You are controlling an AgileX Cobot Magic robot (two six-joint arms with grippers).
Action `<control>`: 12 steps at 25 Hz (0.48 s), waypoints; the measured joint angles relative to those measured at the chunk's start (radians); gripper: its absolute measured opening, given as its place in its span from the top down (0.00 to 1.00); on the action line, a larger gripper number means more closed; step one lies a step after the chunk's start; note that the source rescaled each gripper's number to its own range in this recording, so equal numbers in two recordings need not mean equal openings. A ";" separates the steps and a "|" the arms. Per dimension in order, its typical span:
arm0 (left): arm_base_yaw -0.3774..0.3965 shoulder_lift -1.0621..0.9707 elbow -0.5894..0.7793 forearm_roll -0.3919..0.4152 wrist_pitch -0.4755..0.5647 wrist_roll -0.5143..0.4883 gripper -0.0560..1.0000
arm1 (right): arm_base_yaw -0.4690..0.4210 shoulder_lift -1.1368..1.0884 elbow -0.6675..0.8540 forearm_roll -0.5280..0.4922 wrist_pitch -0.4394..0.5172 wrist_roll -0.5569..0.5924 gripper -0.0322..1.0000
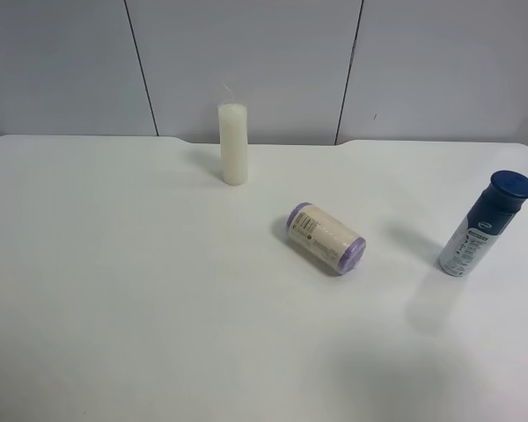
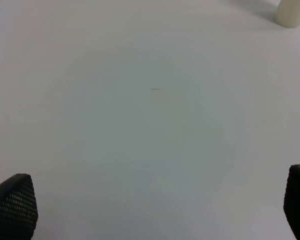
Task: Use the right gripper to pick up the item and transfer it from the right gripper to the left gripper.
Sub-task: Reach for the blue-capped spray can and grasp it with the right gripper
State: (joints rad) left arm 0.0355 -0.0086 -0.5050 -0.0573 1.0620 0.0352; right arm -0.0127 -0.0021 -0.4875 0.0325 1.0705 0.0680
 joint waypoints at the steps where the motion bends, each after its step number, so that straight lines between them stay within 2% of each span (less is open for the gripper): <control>1: 0.000 0.000 0.000 0.000 0.000 0.000 0.00 | 0.000 0.000 0.000 0.000 0.000 0.000 0.00; 12: 0.000 0.000 0.000 0.000 0.000 0.000 0.00 | 0.000 0.000 0.000 0.000 0.000 0.000 0.00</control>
State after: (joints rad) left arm 0.0355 -0.0086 -0.5050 -0.0573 1.0620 0.0352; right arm -0.0127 -0.0021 -0.4875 0.0325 1.0705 0.0680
